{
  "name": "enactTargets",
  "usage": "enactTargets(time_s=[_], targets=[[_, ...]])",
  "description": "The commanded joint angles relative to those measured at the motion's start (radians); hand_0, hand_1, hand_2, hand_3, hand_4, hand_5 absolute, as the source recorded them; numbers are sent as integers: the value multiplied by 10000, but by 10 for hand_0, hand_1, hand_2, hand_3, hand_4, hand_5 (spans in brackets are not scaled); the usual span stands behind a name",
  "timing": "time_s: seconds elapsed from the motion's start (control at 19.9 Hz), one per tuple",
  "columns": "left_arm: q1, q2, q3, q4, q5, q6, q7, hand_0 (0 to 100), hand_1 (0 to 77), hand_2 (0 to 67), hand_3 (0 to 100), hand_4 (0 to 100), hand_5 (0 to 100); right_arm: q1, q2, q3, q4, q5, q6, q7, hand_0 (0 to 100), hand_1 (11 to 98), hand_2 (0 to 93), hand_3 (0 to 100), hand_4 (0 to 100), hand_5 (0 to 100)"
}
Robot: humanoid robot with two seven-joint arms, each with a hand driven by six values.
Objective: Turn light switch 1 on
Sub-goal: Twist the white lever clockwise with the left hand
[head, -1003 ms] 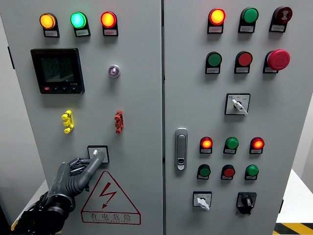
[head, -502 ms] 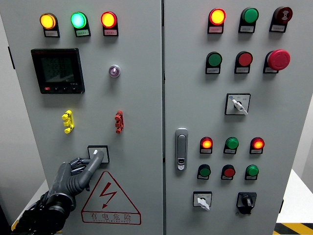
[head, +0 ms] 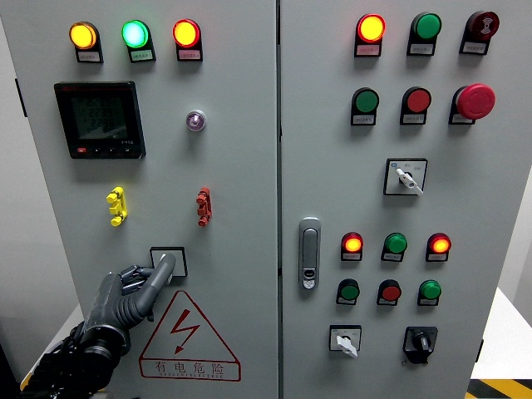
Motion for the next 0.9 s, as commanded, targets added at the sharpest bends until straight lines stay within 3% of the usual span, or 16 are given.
enactTargets(time_s=[0.0,0.85], targets=[[-17,-1,25,37,-1,-1,-1,184,506,509,994,1000,914,-11,0,0,0,0,0,-5,0,225,0,110,230,146],[-63,-1,41,84,-1,45,14,471,482,511,1000,1000,916,5,0,0,0,0,0,-5,0,225,0,110,230,146]])
